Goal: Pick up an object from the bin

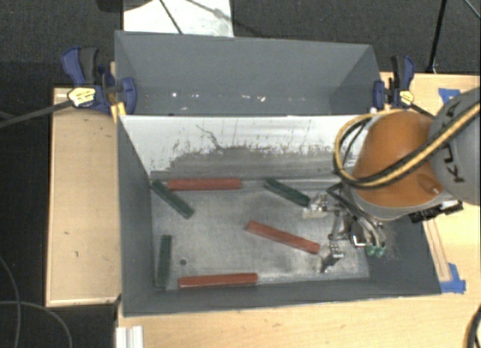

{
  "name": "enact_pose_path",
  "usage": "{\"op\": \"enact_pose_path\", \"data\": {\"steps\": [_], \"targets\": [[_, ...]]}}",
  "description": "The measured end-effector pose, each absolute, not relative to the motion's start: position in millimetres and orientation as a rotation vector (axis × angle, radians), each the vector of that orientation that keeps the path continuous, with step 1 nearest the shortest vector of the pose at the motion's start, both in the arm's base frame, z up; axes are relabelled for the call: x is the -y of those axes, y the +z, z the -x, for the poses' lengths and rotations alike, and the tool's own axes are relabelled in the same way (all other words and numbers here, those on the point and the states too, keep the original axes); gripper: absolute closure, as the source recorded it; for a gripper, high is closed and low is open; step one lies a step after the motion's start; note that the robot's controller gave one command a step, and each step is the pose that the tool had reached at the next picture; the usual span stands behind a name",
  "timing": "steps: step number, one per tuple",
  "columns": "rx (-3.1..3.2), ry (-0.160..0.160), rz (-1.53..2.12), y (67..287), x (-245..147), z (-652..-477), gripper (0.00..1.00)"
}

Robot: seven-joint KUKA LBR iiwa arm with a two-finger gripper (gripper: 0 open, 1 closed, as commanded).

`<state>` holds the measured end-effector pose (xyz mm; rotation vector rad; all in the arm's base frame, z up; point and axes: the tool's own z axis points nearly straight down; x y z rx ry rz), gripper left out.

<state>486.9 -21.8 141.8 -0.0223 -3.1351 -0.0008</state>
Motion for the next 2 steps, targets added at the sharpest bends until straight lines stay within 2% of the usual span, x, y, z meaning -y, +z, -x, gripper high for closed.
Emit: {"op": "enact_pose_path", "data": {"steps": [1, 2], "targets": [[3.143, 0.000, 0.021, 145.6, 21.8, -488.9, 0.00], [3.143, -0.002, 0.216, 74.5, -2.4, -510.0, 1.00]]}}
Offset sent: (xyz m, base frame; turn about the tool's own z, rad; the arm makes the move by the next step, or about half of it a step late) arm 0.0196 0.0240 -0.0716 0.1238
